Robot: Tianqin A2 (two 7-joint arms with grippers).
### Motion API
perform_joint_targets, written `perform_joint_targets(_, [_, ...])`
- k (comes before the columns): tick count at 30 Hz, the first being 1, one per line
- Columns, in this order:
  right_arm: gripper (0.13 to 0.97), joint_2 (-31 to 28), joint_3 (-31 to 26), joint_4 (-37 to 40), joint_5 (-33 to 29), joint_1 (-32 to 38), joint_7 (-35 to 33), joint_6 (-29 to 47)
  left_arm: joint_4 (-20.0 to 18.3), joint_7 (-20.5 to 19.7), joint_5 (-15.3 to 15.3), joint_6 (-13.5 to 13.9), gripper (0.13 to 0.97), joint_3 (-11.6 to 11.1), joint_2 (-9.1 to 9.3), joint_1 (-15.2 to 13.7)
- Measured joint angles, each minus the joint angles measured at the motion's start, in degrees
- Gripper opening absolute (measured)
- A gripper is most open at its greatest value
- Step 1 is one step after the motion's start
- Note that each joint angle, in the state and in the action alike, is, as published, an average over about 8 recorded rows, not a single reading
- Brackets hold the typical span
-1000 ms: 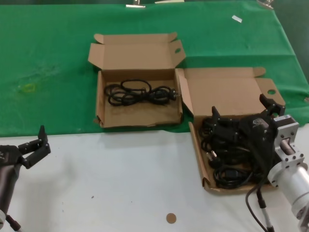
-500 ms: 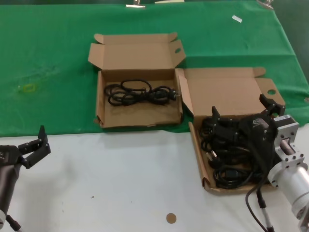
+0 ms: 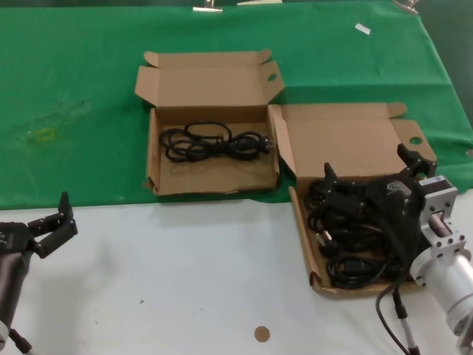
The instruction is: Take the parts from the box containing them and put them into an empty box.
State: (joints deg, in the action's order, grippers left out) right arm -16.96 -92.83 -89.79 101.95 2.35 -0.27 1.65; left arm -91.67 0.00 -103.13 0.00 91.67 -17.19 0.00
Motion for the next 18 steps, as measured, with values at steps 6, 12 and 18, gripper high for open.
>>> perform_joint_targets(6, [0.966, 0.00, 0.00, 0.00, 0.00, 0.00, 0.00, 0.00, 0.00, 0.00, 0.00, 0.00, 0.966, 0.00, 0.00, 0.00])
perform_joint_targets(12, [0.966, 0.00, 0.00, 0.00, 0.00, 0.00, 0.00, 0.00, 0.00, 0.00, 0.00, 0.00, 0.966, 0.00, 0.00, 0.00])
perform_joint_targets(18, [0.966, 0.00, 0.00, 0.00, 0.00, 0.00, 0.00, 0.00, 0.00, 0.00, 0.00, 0.00, 0.966, 0.00, 0.00, 0.00])
